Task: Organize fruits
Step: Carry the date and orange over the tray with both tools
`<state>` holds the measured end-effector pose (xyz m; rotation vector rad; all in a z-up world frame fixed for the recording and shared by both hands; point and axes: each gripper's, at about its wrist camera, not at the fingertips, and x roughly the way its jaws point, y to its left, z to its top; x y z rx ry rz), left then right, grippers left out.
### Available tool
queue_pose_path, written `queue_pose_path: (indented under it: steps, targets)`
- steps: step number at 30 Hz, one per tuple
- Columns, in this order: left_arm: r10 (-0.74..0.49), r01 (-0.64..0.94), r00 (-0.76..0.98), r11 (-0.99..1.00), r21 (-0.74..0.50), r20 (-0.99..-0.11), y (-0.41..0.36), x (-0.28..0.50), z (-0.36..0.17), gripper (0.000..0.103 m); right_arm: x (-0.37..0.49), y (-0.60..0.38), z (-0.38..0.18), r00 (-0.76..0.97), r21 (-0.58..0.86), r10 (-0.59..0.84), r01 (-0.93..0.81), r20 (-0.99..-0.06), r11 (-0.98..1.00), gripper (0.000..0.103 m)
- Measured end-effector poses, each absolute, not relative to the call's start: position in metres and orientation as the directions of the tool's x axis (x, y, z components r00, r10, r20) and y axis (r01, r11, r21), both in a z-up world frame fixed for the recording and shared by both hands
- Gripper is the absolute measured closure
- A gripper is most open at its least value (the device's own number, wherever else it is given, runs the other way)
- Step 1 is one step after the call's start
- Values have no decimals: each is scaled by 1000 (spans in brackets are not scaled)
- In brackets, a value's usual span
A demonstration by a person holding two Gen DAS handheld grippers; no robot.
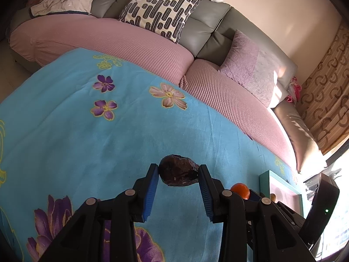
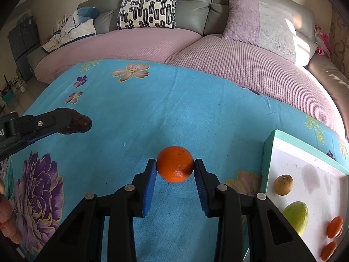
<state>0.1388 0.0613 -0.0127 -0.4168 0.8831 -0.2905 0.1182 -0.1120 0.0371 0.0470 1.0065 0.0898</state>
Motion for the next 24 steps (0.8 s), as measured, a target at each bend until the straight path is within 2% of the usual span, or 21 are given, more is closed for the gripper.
queue_pose_path:
  steps: [8,18,24]
  targets:
    - [-426,112,603,882,-457,-674,49,133,-4,63,88,-116,58,560,76,82,-35,-824,997,66]
    - [-487,215,578,865,-453,-655,19,119,10,63,43,-153,75,573,111,43,85,-818,990,66]
    - [-566,337,507,824,-455,-650,-25,105,15,63,14,-202,82,570,81,-58,215,-820,973,66]
